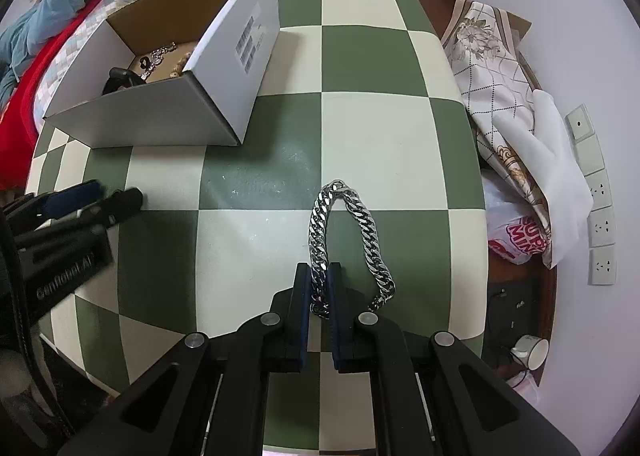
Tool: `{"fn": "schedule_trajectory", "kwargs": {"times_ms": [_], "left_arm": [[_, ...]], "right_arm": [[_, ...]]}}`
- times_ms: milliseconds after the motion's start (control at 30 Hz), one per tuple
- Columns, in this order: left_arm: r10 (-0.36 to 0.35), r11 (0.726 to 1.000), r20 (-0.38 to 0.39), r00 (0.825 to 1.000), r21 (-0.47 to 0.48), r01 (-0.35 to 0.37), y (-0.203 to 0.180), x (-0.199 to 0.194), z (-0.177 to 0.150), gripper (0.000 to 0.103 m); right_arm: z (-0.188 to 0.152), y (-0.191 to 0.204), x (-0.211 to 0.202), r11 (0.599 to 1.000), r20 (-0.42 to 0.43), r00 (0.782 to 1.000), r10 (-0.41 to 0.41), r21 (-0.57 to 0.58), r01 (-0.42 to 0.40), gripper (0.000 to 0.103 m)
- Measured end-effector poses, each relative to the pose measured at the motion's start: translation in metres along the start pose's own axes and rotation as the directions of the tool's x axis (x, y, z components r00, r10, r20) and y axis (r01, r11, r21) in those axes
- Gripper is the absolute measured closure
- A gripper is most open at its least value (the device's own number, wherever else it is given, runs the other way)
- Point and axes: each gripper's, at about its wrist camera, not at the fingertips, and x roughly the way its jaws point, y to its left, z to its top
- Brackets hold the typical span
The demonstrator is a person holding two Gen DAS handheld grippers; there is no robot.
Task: Organize jewelry
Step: 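Lift the curb chain with the right tool while the left tool grasps another black ring, then carry the curb chain and ring into the white box and open both tools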
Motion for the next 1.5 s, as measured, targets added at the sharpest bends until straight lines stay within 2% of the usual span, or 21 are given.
{"fn": "schedule_trajectory", "kwargs": {"times_ms": [33, 100, 633, 833, 1067, 1500], "left_arm": [[-0.002, 1.000, -0.001, 1.000, 0.000, 0.002, -0.001, 0.000, 0.001, 0.089], [-0.003, 1.000, 0.000, 1.000, -0.001, 0.003, 0.000, 0.000, 0.001, 0.093], [0.002, 1.000, 0.024, 1.000, -0.002, -0.002, 0.006, -0.013, -0.009, 0.093], [-0.008, 1.000, 0.063, 0.998, -0.012, 0.009, 0.010, -0.040, -0.013, 0.093], [-0.019, 1.000, 0.106, 0.994, -0.021, 0.021, 0.018, -0.073, -0.014, 0.093], [-0.027, 0.999, 0.206, 0.978, -0.028, 0.033, 0.031, -0.134, -0.013, 0.093]], "right_arm": [[0.000, -0.001, 0.000, 1.000, 0.000, 1.000, 0.000, 0.000, 0.000, 0.095], [0.002, -0.004, 0.003, 1.000, 0.000, 1.000, -0.001, 0.000, 0.001, 0.095], [0.002, -0.007, -0.002, 0.999, 0.021, 1.000, 0.011, 0.032, -0.012, 0.095], [0.003, -0.011, -0.033, 0.996, 0.079, 0.995, 0.060, 0.063, -0.065, 0.095], [0.009, -0.017, -0.078, 0.983, 0.143, 0.980, 0.139, 0.101, -0.154, 0.095], [0.016, 0.011, -0.168, 0.980, 0.271, 0.945, 0.183, 0.028, -0.198, 0.095]]}}
